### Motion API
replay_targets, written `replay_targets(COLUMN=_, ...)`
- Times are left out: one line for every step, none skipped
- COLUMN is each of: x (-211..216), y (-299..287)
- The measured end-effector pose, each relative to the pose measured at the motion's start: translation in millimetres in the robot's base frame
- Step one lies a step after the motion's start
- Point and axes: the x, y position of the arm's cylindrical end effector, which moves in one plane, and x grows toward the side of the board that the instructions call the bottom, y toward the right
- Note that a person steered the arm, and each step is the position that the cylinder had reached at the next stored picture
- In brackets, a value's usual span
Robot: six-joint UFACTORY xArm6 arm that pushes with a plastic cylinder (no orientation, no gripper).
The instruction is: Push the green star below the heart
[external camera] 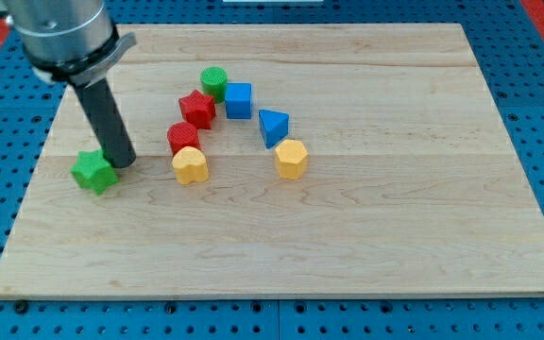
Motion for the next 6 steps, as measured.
replay_targets(x=-34, y=-27)
replay_targets(x=-32, y=-66)
replay_targets(x=18, y=-43)
replay_targets(x=50, y=21)
replay_targets(x=77, y=32)
replay_targets(x=108, y=26)
